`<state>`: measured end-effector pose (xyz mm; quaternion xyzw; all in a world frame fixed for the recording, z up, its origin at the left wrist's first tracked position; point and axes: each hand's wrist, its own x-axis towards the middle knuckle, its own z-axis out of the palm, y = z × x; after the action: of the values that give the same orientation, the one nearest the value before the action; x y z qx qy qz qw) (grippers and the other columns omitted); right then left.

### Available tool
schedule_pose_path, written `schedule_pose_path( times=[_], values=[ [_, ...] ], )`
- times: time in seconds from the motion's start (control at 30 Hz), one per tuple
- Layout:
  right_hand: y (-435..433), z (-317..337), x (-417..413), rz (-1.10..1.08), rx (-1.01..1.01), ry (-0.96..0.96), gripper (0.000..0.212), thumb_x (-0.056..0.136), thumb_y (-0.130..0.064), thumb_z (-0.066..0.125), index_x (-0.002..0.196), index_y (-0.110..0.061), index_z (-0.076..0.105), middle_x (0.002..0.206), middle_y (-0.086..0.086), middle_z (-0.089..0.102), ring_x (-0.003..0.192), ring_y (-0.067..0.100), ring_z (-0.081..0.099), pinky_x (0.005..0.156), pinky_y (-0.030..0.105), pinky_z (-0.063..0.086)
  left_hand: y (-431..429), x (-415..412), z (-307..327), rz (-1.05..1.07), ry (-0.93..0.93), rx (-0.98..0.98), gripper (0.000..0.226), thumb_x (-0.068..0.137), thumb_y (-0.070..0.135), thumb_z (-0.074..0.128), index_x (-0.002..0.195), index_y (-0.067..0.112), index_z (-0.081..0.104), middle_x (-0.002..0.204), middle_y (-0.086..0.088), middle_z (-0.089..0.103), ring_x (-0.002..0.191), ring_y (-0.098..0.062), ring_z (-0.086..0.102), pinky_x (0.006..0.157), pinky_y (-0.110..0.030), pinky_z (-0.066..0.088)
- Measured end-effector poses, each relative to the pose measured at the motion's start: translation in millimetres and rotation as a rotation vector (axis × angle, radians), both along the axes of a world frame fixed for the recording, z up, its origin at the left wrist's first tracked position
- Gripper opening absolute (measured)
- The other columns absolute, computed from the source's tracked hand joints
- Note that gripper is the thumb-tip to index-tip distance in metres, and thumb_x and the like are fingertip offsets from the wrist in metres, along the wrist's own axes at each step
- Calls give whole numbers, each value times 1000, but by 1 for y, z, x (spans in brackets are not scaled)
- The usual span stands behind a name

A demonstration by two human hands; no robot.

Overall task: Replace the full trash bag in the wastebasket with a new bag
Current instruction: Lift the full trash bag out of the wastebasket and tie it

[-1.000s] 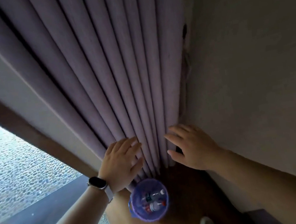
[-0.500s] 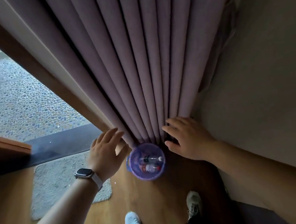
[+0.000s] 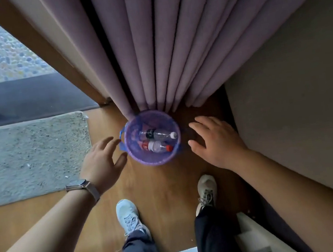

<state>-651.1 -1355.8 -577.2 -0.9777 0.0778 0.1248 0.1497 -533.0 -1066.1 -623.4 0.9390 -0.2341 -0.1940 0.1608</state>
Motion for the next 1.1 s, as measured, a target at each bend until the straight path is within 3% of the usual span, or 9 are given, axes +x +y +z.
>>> schedule_pose_path(
  times=[0.17, 0.37, 0.53, 0.63, 0.73, 0.83, 0.97, 1.03, 1.1],
  values=[
    [0, -120, -13, -78, 37, 123, 55, 88, -45, 54, 133, -14, 50, 138, 8, 49, 124, 28, 46, 99, 42, 39, 14, -5, -113, 1, 86, 39, 60, 78, 51, 45, 123, 14, 59, 125, -15, 59, 109, -37, 57, 94, -45, 47],
    [-15, -243, -20, -92, -7, 287, 60, 90, -47, 52, 141, -20, 36, 146, 3, 38, 133, 23, 35, 105, 41, 34, 25, -4, -226, -46, 131, 120, 52, 81, 30, 70, 128, 15, 52, 125, -18, 56, 111, -40, 56, 92, -48, 48],
    [-22, -325, -21, -49, -63, 324, 65, 85, -44, 61, 140, -23, 34, 147, 5, 36, 136, 25, 34, 106, 45, 38, 32, 13, -288, 79, 130, 145, 61, 83, 32, 69, 134, 16, 41, 129, -19, 53, 113, -39, 55, 92, -51, 48],
    [-23, -364, -20, 22, -85, 341, 57, 81, -44, 66, 129, -24, 42, 139, 6, 42, 131, 27, 38, 101, 46, 41, 29, 26, -315, 293, 162, 70, 67, 84, 41, 66, 138, 15, 35, 129, -14, 55, 111, -31, 58, 93, -46, 47],
    [-24, -393, -19, 71, -67, 346, 52, 77, -37, 70, 124, -21, 52, 134, 11, 48, 128, 33, 40, 100, 48, 39, 25, 36, -332, 445, 207, 29, 63, 86, 54, 58, 134, 17, 41, 125, -8, 59, 99, -24, 61, 85, -39, 47],
    [-26, -403, -20, 52, -60, 262, 31, 79, -30, 69, 105, -16, 63, 119, 11, 59, 117, 35, 48, 94, 45, 39, 17, 36, -336, 425, 178, 14, 35, 90, 46, 52, 110, 19, 61, 107, -6, 66, 88, -23, 58, 73, -32, 38],
    [-26, -390, -25, -41, 6, 168, 11, 80, -24, 66, 84, -20, 57, 93, 7, 60, 94, 29, 53, 83, 40, 39, 14, 30, -329, 481, 105, -29, 23, 89, 35, 52, 89, 15, 64, 86, -8, 63, 85, -30, 59, 70, -34, 41],
    [-26, -377, -29, -63, 30, 118, 15, 79, -21, 65, 78, -23, 50, 83, 1, 52, 83, 21, 47, 76, 35, 33, 15, 27, -321, 485, 69, -35, 22, 89, 33, 52, 87, 14, 62, 83, -4, 59, 83, -30, 58, 69, -34, 39],
    [-29, -363, -31, -72, 48, 59, 12, 77, -16, 65, 76, -18, 53, 79, 3, 54, 78, 24, 49, 72, 32, 29, 14, 23, -310, 473, 57, -59, 20, 89, 32, 52, 86, 15, 61, 81, -1, 58, 80, -27, 57, 69, -33, 39]
  ],
)
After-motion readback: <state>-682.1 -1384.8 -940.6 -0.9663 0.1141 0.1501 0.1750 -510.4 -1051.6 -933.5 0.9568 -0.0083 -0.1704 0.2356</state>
